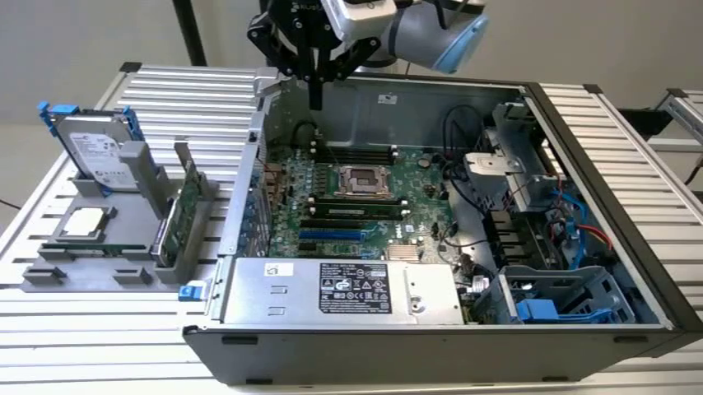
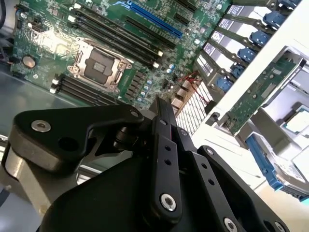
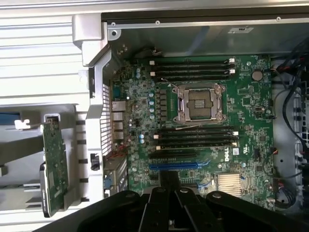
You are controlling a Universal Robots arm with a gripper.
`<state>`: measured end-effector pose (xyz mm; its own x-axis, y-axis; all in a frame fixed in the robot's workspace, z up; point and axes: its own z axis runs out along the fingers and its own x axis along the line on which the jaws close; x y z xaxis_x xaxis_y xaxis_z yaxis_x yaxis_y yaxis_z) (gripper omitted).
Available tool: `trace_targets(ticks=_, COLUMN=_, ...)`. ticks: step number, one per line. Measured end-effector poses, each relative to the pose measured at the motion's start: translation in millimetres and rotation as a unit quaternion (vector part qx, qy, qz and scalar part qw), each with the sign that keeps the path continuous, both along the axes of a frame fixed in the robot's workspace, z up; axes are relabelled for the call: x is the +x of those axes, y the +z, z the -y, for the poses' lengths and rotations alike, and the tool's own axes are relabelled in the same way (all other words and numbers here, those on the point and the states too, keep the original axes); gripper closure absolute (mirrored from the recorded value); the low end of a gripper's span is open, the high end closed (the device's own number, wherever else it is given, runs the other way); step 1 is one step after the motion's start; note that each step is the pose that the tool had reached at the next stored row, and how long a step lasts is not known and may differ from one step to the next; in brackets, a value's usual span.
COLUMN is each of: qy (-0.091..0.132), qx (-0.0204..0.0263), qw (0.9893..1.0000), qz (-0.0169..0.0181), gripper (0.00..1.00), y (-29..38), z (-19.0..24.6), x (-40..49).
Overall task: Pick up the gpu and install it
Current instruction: 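Reach for the gpu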
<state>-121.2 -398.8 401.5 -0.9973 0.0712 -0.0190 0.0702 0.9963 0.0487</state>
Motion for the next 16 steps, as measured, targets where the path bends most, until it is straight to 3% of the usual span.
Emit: trace_targets(ticks=16, qy=0.000, qx=0.0000, qw=1.0000, qz=0.0000, gripper=1.00, y=20.0, z=0.0, x=0.0)
